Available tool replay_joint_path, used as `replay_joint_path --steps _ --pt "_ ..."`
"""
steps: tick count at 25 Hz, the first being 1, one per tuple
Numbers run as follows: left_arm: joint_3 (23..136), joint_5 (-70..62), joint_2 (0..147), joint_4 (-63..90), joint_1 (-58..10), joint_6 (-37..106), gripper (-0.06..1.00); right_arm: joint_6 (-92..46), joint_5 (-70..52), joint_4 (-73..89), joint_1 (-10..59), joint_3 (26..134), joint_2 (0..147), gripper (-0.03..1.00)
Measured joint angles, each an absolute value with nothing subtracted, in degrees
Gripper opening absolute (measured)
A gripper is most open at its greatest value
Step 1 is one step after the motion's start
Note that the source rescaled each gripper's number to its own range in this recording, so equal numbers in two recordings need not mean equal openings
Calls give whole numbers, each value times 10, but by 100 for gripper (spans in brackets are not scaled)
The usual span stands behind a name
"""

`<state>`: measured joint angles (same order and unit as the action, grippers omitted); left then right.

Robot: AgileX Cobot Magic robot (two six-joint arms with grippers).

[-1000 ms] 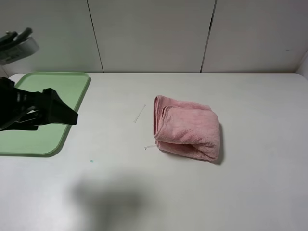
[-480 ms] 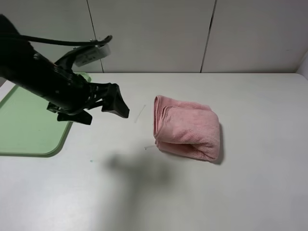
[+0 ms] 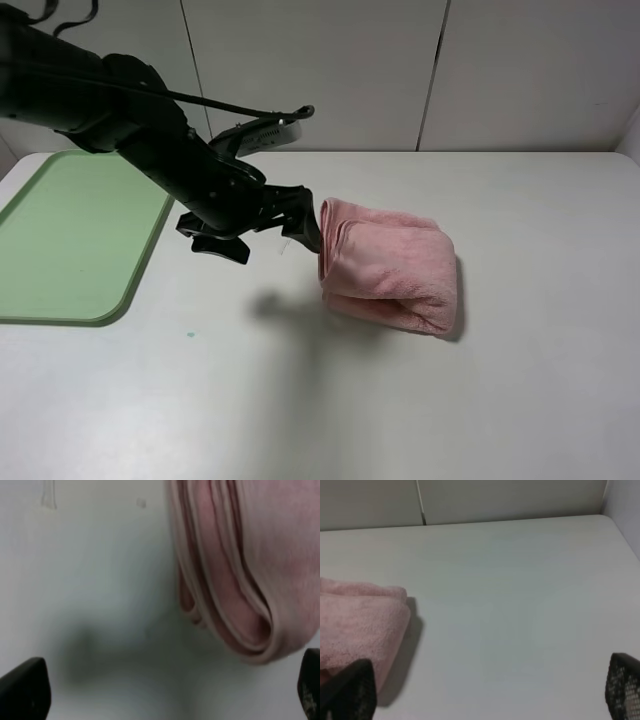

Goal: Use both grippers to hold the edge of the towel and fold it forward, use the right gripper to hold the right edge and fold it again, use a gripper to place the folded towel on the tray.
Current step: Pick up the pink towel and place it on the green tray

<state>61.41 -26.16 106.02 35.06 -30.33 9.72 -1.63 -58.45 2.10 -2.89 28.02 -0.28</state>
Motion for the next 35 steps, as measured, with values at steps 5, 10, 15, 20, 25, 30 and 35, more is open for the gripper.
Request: replay_joint_path --steps 5,10,15,20,25,30,35 --pt "660 -262 1109 364 -317 114 99 -16 -584 21 -29 280 -3 100" --pt "706 -263 1152 367 -336 117 99 -16 -584 21 -29 280 -3 100" --pt "744 -273 1189 368 -347 119 99 -16 -584 21 -29 280 -3 100" --pt "762 -274 1212 368 -355 123 99 -16 -584 21 -29 280 -3 100" --pt "782 -272 1236 369 -359 127 99 -16 -584 21 -29 280 -3 100" --pt "806 -273 1266 369 -364 143 99 -16 -584 21 -29 280 -3 100" --pt "838 -276 1289 370 -368 145 98 -16 -584 21 -29 280 -3 100"
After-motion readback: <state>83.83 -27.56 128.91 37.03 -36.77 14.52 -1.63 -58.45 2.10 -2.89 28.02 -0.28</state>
